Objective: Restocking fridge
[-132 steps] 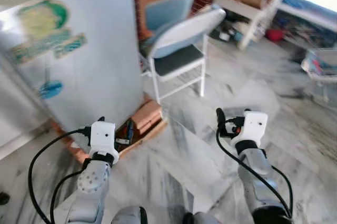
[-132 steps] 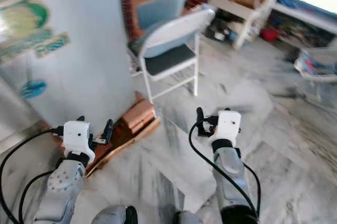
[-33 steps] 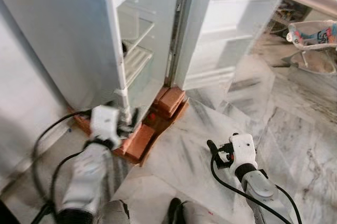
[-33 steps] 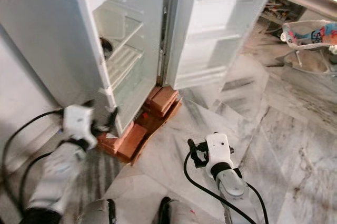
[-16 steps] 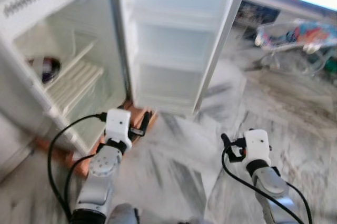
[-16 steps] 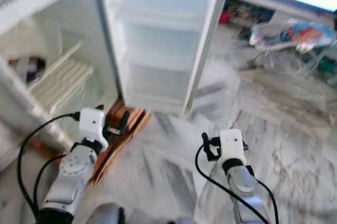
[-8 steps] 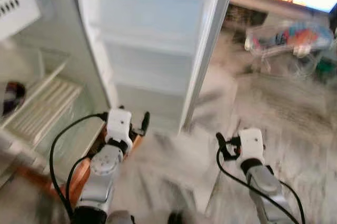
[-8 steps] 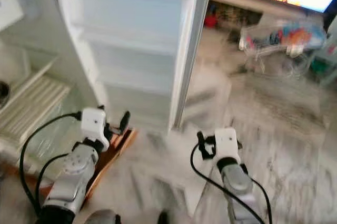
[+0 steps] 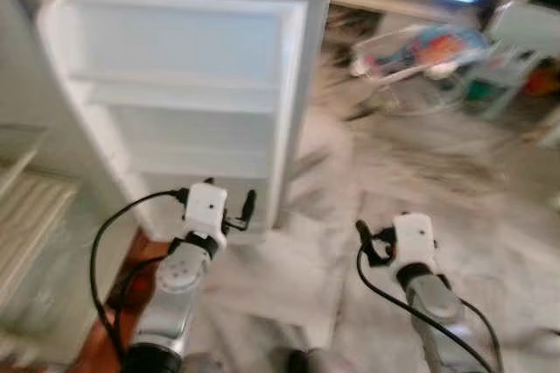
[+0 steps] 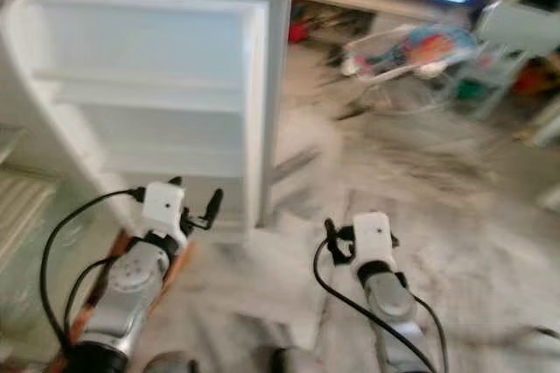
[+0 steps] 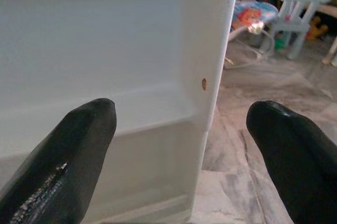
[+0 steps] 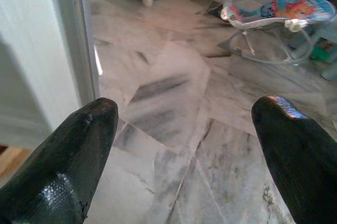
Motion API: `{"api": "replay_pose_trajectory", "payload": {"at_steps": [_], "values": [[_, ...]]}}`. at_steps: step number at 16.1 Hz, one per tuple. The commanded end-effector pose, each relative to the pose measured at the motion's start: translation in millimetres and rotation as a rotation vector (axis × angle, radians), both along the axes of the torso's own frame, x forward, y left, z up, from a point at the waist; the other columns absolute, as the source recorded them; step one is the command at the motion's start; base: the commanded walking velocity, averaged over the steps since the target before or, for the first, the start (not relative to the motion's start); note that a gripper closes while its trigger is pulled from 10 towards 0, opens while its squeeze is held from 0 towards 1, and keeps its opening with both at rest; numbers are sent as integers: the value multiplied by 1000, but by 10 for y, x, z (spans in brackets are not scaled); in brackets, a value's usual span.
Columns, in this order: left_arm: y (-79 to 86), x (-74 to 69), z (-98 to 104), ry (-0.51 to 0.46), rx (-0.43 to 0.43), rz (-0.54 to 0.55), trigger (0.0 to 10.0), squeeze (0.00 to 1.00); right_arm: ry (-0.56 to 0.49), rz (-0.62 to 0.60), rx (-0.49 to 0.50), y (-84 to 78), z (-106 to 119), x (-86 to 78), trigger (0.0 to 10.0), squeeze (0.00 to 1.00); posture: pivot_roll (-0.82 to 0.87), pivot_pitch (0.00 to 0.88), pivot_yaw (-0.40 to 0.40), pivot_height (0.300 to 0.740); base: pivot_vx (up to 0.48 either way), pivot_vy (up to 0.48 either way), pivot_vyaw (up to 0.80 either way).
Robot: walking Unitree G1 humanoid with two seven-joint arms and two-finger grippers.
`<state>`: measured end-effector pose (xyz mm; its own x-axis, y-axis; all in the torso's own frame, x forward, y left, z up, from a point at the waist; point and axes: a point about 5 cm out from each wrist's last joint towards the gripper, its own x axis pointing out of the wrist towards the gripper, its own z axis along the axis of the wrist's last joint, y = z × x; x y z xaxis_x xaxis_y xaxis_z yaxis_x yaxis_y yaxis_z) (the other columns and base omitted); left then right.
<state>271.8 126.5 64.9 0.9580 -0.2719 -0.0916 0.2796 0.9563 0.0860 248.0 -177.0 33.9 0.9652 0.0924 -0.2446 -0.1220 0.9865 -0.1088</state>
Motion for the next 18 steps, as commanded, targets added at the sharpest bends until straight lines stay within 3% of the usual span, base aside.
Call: {"api": "replay_pose_trajectory", "payload": {"at_steps": [1,8,18], "values": [[17,3,-7,0,5,7,10000,0,-1,-6,-11,-21,1,-3,10000,0,124,96,-83,740,319,-307,-538],[-29,28,-27,6,12,0,10000,0,-9,-1,-13,-5,9,26,10000,0,123,91,-85,740,316,-351,-539],[1,22,-32,-4,-2,7,10000,0,-10,-5,-14,-8,-7,7,10000,0,123,95,-80,740,28,0,-48]]}}
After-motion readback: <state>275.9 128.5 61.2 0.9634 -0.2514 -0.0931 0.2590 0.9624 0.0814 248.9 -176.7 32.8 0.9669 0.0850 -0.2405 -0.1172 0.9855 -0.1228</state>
